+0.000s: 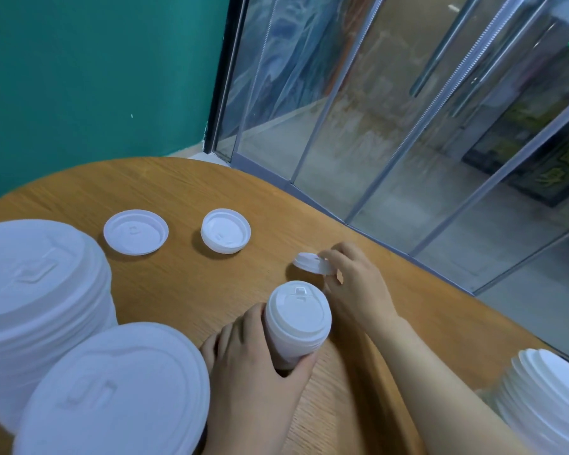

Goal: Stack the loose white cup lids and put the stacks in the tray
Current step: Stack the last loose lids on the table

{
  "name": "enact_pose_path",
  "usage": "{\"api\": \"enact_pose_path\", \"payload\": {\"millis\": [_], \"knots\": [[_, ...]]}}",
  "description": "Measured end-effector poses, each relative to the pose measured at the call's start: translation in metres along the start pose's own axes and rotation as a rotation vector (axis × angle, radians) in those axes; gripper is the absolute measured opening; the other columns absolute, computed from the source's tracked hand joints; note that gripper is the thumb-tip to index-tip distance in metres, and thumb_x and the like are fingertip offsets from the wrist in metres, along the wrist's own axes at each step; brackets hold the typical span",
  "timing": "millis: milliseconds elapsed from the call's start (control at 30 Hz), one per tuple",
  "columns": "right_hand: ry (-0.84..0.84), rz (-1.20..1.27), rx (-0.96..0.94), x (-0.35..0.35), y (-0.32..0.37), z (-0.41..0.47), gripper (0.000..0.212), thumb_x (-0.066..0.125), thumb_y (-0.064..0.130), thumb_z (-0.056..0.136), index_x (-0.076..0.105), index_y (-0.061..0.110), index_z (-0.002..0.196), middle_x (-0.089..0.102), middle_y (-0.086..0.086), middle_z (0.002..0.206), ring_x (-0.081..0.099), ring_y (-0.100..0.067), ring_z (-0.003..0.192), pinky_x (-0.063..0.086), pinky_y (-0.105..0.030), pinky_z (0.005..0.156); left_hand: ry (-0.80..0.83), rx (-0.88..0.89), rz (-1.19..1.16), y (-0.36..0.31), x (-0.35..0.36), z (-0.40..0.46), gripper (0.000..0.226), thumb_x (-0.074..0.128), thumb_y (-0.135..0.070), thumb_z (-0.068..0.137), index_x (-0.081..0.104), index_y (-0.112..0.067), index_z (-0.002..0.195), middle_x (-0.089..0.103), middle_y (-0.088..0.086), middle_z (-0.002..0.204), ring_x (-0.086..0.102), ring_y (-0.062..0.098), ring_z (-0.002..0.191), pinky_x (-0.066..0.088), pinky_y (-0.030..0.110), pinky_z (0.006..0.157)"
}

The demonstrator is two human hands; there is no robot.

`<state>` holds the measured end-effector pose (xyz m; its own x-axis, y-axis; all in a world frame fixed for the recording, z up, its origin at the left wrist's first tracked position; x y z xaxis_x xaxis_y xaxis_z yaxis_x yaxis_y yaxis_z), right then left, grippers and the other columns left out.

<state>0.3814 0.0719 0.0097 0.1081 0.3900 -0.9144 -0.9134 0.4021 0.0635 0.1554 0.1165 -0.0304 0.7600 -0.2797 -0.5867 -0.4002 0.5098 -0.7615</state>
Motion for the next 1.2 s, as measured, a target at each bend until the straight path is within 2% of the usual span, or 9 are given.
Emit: {"api": "enact_pose_path", "payload": {"millis": [133,267,400,533,633,800,933,1067,1200], "knots": [[0.128,0.095,0.045,0.006,-0.006,-0.025,0.042,0.075,0.016,0.088,0.068,0.022,0.128,0.059,0.009,0.126,0.059,-0.015,0.108,0.054,-0.032,0.082,-0.007,0.004,-0.001,0.0,0.0,-0.002,0.083,0.085,-0.064,0.052,0.055,-0.025,0.119,0.071,-0.009,0.108,0.068,0.021,0.101,0.028,0.033,0.098],[0.197,0.198,0.145,0.0,-0.011,-0.033,0.047,0.072,0.045,0.091,0.064,0.027,0.133,0.055,0.016,0.136,0.056,-0.008,0.117,0.05,-0.03,0.095,-0.002,-0.006,-0.008,-0.002,0.002,-0.005,0.083,0.088,-0.061,0.052,0.058,-0.023,0.12,0.072,-0.008,0.108,0.068,0.022,0.104,0.027,0.036,0.102],[0.193,0.305,0.242,0.001,-0.015,-0.03,0.045,0.074,0.052,0.088,0.064,0.027,0.125,0.057,0.019,0.124,0.058,-0.006,0.108,0.052,-0.035,0.094,0.004,-0.014,-0.006,-0.001,0.002,-0.006,0.08,0.083,-0.064,0.057,0.056,-0.025,0.121,0.07,-0.01,0.11,0.065,0.019,0.11,0.024,0.036,0.109],[0.212,0.309,0.349,0.01,-0.018,-0.024,0.065,0.074,0.06,0.081,0.056,0.027,0.135,0.058,0.012,0.128,0.054,-0.01,0.115,0.048,-0.036,0.099,0.007,-0.021,-0.007,0.0,0.003,-0.005,0.08,0.082,-0.066,0.056,0.056,-0.025,0.121,0.07,-0.009,0.108,0.065,0.02,0.108,0.022,0.037,0.111],[0.221,0.296,0.397,0.014,-0.019,-0.021,0.074,0.065,0.076,0.069,0.06,0.027,0.126,0.06,0.012,0.12,0.055,-0.012,0.109,0.049,-0.037,0.095,0.003,-0.024,-0.022,0.0,0.003,-0.004,0.081,0.083,-0.064,0.055,0.056,-0.025,0.12,0.07,-0.01,0.108,0.063,0.02,0.109,0.022,0.036,0.11],[0.122,0.404,0.489,-0.011,-0.012,-0.013,0.059,0.082,0.051,0.081,0.063,0.023,0.13,0.06,0.012,0.124,0.052,-0.007,0.114,0.041,-0.026,0.094,-0.009,-0.018,-0.052,-0.002,0.003,-0.005,0.079,0.084,-0.063,0.055,0.056,-0.027,0.119,0.068,-0.011,0.108,0.057,0.018,0.11,0.023,0.037,0.108],[0.05,0.534,0.443,-0.057,0.01,-0.012,0.059,0.079,0.067,0.068,0.067,0.033,0.114,0.068,0.018,0.114,0.06,-0.003,0.111,0.05,-0.03,0.099,0.022,-0.032,-0.078,-0.003,0.0,-0.005,0.076,0.077,-0.068,0.059,0.055,-0.03,0.121,0.066,-0.016,0.11,0.05,0.013,0.112,0.02,0.029,0.096],[0.076,0.518,0.257,-0.094,0.056,-0.036,0.068,0.075,0.07,0.068,0.064,0.034,0.124,0.064,0.021,0.12,0.057,-0.002,0.121,0.043,-0.017,0.099,0.052,-0.045,-0.075,-0.004,0.001,-0.003,0.075,0.075,-0.065,0.059,0.056,-0.03,0.121,0.066,-0.013,0.106,0.049,0.015,0.108,0.019,0.027,0.087],[0.14,0.557,0.209,-0.087,0.079,-0.056,0.065,0.074,0.069,0.071,0.063,0.036,0.126,0.062,0.022,0.12,0.057,-0.006,0.122,0.045,-0.024,0.099,0.042,-0.023,-0.065,-0.004,0.001,-0.007,0.069,0.078,-0.059,0.062,0.053,-0.03,0.119,0.066,-0.012,0.105,0.051,0.017,0.104,0.019,0.028,0.083]]}}
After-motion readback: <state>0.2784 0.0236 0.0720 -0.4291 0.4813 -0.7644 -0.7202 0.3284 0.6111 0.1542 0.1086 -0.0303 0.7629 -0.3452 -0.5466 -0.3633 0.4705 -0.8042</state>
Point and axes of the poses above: each hand's wrist, its own z-axis towards the middle knuckle, its own x-axis out of the palm, y = z × x, the point moved 4 cm from there along z, towards the middle knuckle
